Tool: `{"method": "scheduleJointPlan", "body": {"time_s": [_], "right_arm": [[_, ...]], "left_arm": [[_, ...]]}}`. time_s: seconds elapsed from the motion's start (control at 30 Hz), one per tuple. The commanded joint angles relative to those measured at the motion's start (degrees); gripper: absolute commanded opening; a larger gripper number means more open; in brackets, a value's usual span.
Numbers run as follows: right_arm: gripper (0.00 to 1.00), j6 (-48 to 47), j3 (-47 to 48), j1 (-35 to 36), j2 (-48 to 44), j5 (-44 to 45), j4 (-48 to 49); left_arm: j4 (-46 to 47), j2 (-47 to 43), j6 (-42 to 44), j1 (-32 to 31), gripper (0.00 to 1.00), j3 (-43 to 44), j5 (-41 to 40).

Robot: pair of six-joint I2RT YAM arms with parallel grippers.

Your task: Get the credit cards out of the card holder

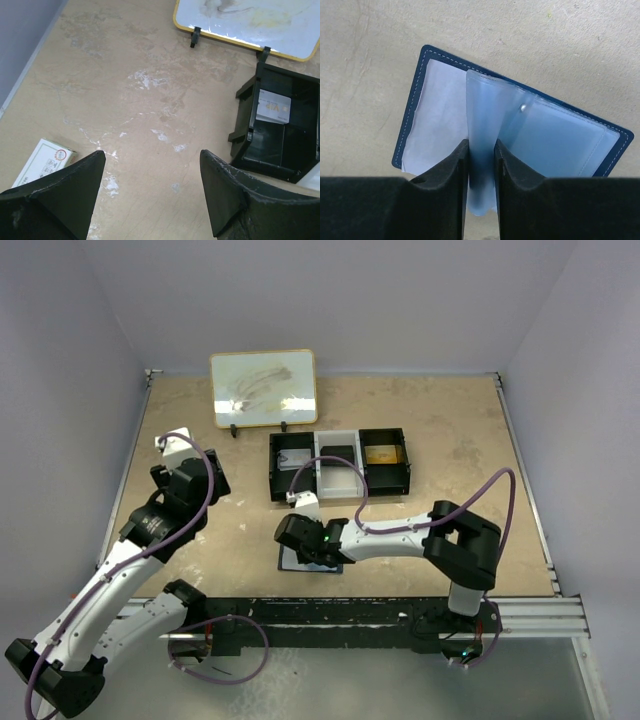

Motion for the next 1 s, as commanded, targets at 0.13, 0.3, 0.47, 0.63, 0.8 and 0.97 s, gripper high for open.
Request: {"method": "scheduleJointPlan", "body": {"time_s": [0.13,0.3,0.47,0.63,0.8,0.97], "right_arm": [[0.30,-5.5,-1.2,0.2,-2.7,-1.0,-3.2],[0.32,-5.4,-4.6,0.1,-5.9,-2.9,0.3],[0.34,-4.8,-7.9,0.1,-7.7,-5.4,5.9],[0.38,-3.9,-8.7,-0.1,-7.2,-6.7,7.6],[0.44,-3.3,-8.3,-0.1,-9.6,-7.2,7.1],[0.55,-3.3,-8.4,-0.1,-14.8,-7.1,5.1]], "left_arm": [[6.5,-1.6,-12.8,0.1,0.72,-7.0,23.9],[16.6,-5.8,-21.8,-1.5,0.70,-19.6,37.5],[17.2,-4.1,-25.2,-10.4,0.65,-24.5,34.6],[20.6,-0.4,-28.1,-17.5,0.63,-27.8,31.7],[27.0,2.5,-29.0,-18.5,0.63,-32.9,33.0],[33.6,4.6,-30.9,-18.8,0.57,-36.7,34.6]]}}
